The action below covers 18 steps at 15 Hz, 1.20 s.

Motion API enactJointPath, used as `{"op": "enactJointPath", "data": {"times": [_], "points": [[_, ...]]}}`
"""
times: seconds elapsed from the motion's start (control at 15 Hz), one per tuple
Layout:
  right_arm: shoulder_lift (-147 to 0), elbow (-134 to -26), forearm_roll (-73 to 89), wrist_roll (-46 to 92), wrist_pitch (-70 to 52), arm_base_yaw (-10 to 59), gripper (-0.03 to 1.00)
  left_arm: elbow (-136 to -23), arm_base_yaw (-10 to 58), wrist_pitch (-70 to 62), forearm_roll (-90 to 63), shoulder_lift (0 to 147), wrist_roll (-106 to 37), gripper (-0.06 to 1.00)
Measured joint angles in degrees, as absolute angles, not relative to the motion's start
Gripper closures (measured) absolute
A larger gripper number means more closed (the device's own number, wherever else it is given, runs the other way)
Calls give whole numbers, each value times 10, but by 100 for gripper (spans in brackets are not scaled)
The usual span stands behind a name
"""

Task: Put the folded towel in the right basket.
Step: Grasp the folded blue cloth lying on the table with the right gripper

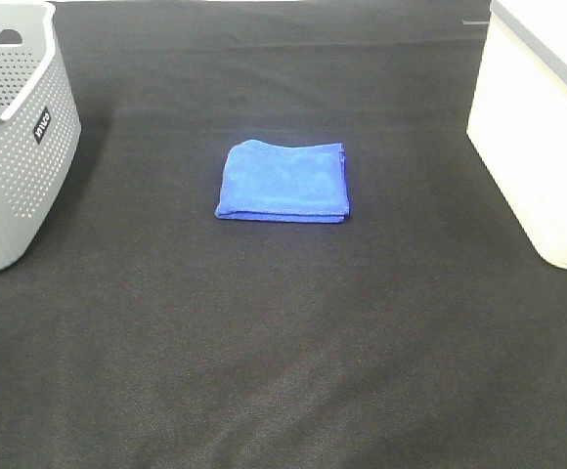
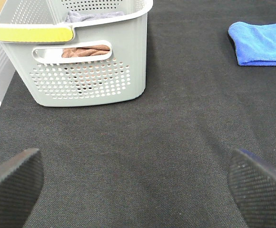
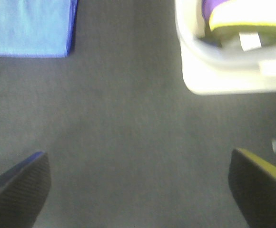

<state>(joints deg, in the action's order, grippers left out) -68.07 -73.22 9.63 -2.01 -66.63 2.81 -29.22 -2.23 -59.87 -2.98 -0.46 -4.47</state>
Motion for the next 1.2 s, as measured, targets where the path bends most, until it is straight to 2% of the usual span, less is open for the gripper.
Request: {"op": "enactJointPath", "data": {"times": [0.4, 0.6, 0.73, 1.0, 1.2], "points": [[-924, -950, 218, 15, -676, 36, 0, -292, -22, -599, -30, -5, -45, -4], [-1078, -1060, 235, 19, -675, 120, 0, -292, -22, -599, -30, -5, -45, -4], [-1171, -1125, 257, 26, -675, 148, 0, -292, -22, -599, -30, -5, -45, -4], [-1330, -1196, 284, 27, -667, 148, 0, -292, -22, -599, -30, -5, -45, -4], [-1381, -1212, 292, 27, -649, 148, 0, -292, -22, -599, -30, -5, -45, -4]]}}
